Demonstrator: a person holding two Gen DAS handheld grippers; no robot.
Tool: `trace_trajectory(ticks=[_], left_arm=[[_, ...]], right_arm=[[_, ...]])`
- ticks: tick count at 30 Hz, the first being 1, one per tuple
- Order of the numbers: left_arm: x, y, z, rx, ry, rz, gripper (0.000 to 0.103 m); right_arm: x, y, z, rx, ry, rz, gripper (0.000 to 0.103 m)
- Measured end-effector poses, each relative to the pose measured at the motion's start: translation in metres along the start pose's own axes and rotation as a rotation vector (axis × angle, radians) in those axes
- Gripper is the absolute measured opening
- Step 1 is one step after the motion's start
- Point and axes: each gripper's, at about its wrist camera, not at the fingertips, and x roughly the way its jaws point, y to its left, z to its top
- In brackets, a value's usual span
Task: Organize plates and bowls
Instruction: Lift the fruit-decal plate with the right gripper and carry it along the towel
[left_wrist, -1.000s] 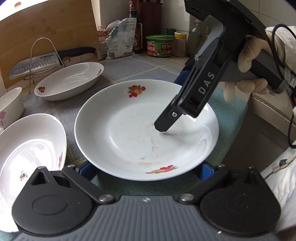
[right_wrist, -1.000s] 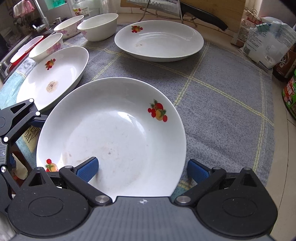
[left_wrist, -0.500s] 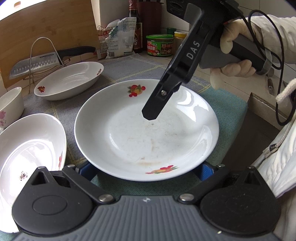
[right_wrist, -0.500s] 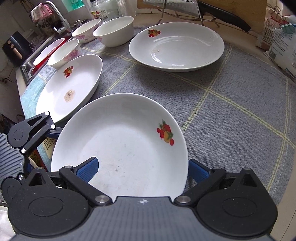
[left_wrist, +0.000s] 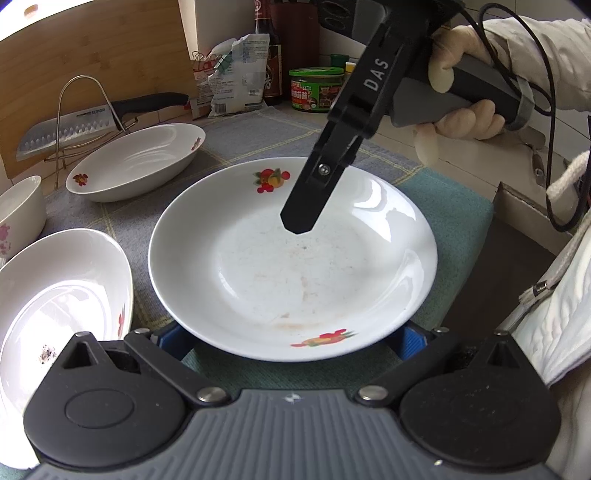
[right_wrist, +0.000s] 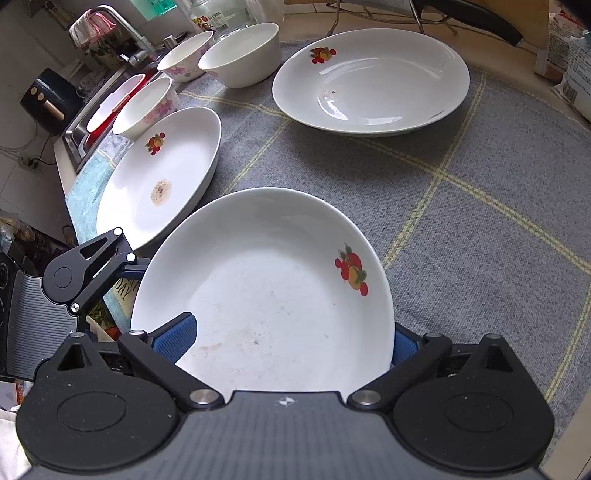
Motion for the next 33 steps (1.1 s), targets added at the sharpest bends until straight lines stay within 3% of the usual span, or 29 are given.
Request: trace_trajectory(ticks=[16, 33], left_arm=[[0.003, -0.005, 0.009, 0.032, 0.035, 0.009, 0.102], [0.033, -0.014, 0.056, 0.078, -0.004, -0.055, 0.102]], right_arm=[[-0.009, 0.001, -0.005, -0.011, -0.003, -0.018, 0.103], [-0.055, -0.036, -0.018, 0.056, -0.114, -0.099, 0.103]])
